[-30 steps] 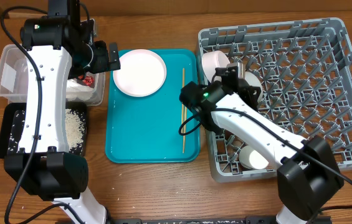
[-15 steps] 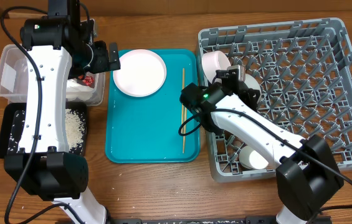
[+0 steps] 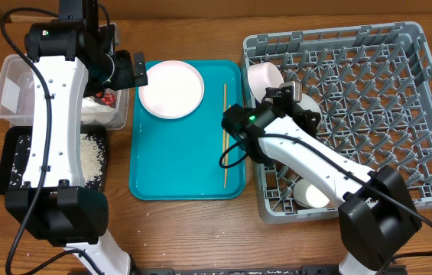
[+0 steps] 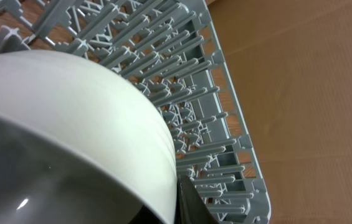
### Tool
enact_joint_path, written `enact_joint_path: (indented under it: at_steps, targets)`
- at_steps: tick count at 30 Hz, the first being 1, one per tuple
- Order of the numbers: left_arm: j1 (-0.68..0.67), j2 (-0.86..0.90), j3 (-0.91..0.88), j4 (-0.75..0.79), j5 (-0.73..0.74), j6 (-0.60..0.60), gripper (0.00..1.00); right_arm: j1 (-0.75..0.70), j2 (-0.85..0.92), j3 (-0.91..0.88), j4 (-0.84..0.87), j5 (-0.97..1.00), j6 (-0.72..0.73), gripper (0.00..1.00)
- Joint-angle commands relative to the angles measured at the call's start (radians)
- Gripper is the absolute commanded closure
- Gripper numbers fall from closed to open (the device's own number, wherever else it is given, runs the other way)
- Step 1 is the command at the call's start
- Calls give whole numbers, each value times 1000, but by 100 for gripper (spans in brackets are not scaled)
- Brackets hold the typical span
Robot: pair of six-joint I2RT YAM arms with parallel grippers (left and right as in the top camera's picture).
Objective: Sort waste into correct bins and load items into the dishwasher
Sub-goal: 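Lower the white bowl into the rack and release it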
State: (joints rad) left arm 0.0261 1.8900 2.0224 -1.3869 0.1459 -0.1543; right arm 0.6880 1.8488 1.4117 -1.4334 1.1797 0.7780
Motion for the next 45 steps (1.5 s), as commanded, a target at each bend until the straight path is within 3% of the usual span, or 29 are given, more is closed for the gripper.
enact_joint_path:
  at_steps: [1,23,36,38,42,45]
  targets:
    - [-8,-1,19,3,1,5,0,-3,-1,-4,15,39,14,96]
    - [-8,-1,19,3,1,5,0,-16,6,-5,131,14,-1,96]
    - [-8,-1,19,3,1,5,0,-13,10,-4,96,-109,-1,96]
    - [-8,-1,19,3,1,5,0,-13,10,-4,94,-110,-1,92]
    - [-8,-1,19,3,1,5,0,3,10,-3,72,-114,-1,72]
    - [-8,-1,19,3,1,5,0,19,10,3,58,-128,0,67]
